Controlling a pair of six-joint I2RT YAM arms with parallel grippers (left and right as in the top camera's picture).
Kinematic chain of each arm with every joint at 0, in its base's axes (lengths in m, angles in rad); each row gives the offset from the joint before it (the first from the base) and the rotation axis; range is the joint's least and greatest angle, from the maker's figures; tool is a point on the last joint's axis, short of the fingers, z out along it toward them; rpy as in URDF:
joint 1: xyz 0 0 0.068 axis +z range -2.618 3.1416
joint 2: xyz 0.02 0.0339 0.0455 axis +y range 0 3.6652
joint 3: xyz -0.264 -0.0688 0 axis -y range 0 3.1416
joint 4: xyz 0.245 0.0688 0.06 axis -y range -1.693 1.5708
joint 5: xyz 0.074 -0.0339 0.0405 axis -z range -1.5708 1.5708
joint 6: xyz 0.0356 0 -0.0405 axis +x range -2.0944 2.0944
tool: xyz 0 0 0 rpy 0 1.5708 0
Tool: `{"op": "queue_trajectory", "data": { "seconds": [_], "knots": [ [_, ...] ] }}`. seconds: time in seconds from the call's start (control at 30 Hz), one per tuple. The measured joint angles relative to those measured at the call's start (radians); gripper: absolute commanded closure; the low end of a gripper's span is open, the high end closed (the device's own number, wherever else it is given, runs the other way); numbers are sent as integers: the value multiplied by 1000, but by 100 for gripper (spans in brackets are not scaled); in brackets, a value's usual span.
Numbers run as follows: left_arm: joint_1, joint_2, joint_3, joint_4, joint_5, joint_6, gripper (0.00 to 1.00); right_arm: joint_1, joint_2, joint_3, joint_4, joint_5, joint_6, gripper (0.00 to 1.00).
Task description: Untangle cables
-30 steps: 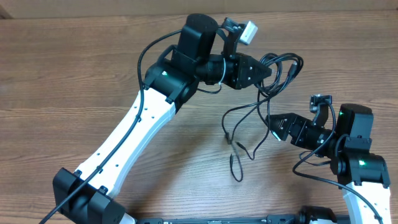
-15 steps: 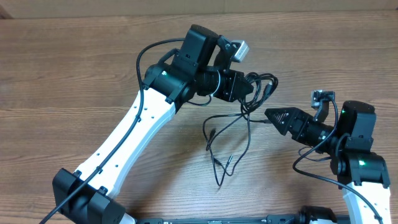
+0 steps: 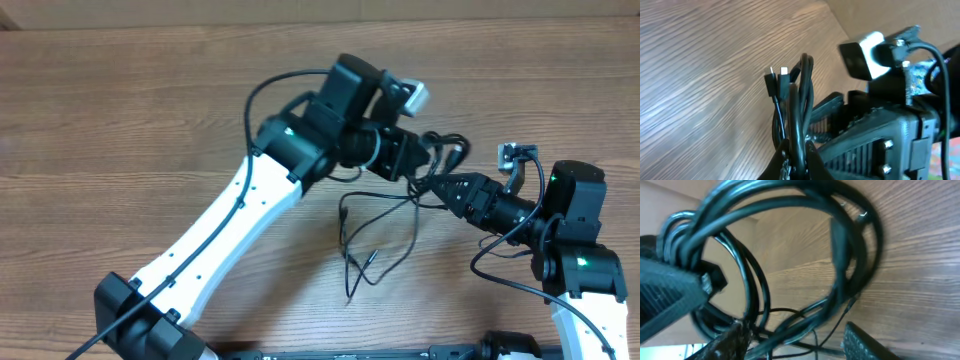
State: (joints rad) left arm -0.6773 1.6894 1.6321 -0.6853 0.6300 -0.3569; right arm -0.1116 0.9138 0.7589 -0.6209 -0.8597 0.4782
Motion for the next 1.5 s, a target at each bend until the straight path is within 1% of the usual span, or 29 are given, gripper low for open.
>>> {"op": "queue_trajectory", "data": {
  "seconds": [0.17, 0.33, 0.73, 0.9, 1.03, 1.13, 1.2, 1.33, 1.43, 1.5],
  "knots": [
    [-6, 0, 0, 28, 5, -36, 96, 0, 0, 0, 1, -4, 3, 54],
    [-6, 0, 0, 69, 50, -55, 96, 0, 0, 0, 6, -4, 5, 60],
    [-1, 0, 0, 82, 156, -60, 96, 0, 0, 0, -3, 19, 8, 60],
    [-1, 0, 0, 123, 220, -61, 96, 0, 0, 0, -41, 84, 10, 53],
    [4, 0, 0, 163, 259, -63, 96, 0, 0, 0, -98, 180, 8, 51],
    [19, 0, 0, 171, 280, -63, 96, 0, 0, 0, -126, 252, 7, 45],
    [40, 0, 0, 179, 306, -63, 96, 0, 0, 0, -136, 296, 7, 40],
    [85, 0, 0, 185, 355, -64, 96, 1, 0, 0, -166, 352, 8, 35],
    [118, 0, 0, 184, 375, -64, 96, 2, 0, 0, -201, 409, 6, 33],
    [150, -1, 0, 181, 383, -62, 96, 2, 1, 0, -220, 465, 7, 29]
  ]
}}
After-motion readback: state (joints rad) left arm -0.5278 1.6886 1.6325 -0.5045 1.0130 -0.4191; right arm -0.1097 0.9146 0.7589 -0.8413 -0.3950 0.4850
